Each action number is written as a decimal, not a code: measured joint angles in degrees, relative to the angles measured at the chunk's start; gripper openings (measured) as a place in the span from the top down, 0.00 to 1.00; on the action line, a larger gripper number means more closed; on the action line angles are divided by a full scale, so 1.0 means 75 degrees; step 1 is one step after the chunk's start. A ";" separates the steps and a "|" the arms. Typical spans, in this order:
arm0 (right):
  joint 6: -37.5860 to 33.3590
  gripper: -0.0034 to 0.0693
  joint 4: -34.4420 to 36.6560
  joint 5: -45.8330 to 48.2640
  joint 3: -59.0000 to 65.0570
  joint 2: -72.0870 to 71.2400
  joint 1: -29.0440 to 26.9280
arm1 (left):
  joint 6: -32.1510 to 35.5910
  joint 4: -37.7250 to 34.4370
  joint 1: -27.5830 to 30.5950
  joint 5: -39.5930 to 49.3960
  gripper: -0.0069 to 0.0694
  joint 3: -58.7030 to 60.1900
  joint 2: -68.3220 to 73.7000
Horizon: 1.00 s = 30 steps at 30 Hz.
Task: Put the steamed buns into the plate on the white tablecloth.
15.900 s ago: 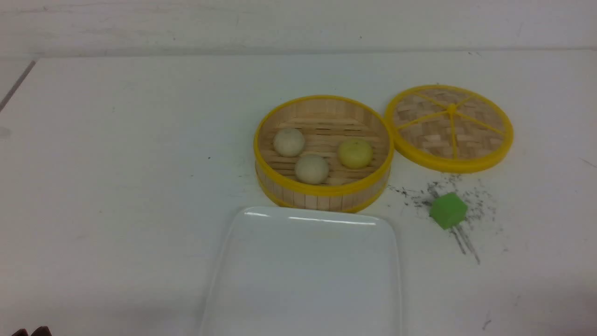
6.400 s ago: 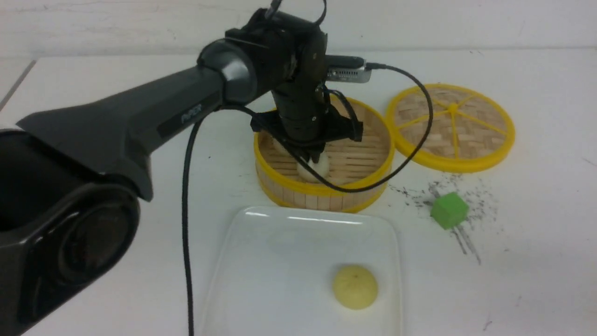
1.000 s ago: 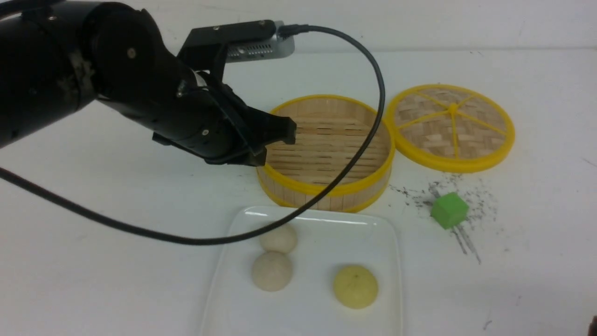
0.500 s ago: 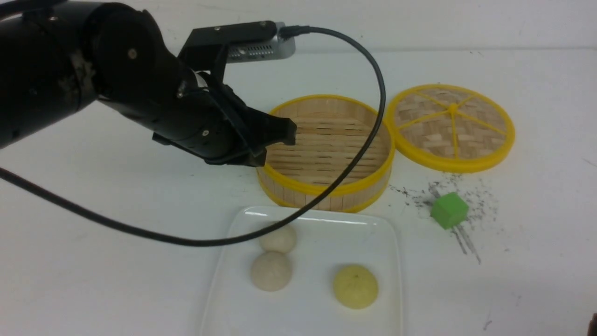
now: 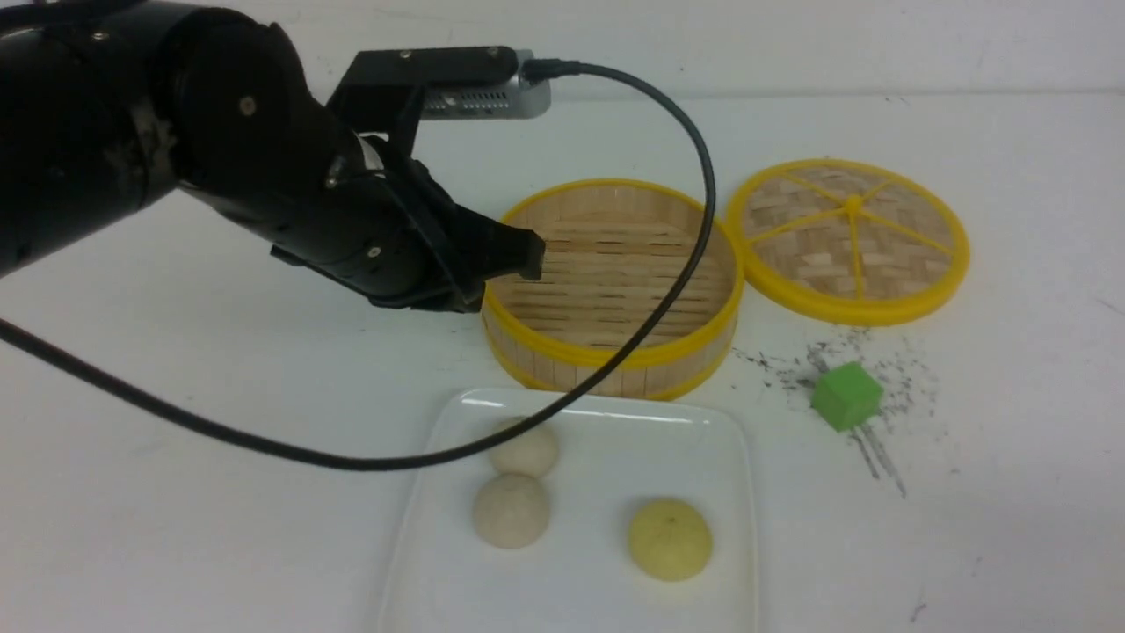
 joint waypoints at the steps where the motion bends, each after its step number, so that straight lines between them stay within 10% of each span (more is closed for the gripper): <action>1: 0.0000 0.93 -0.0149 -0.0031 0.0319 -0.0183 -0.0323 | 0.0009 0.0022 0.0000 0.0019 0.91 0.0000 -0.0088; 21: -0.0024 0.89 -0.0589 0.0189 0.1392 -0.0551 -0.2678 | 0.0014 0.1096 0.0000 0.2153 0.91 0.0216 -0.3837; 30: -0.0024 0.88 -0.0589 0.0189 0.1392 -0.0551 -0.2685 | 0.0014 0.0509 0.0000 0.0810 0.91 0.3167 -0.6144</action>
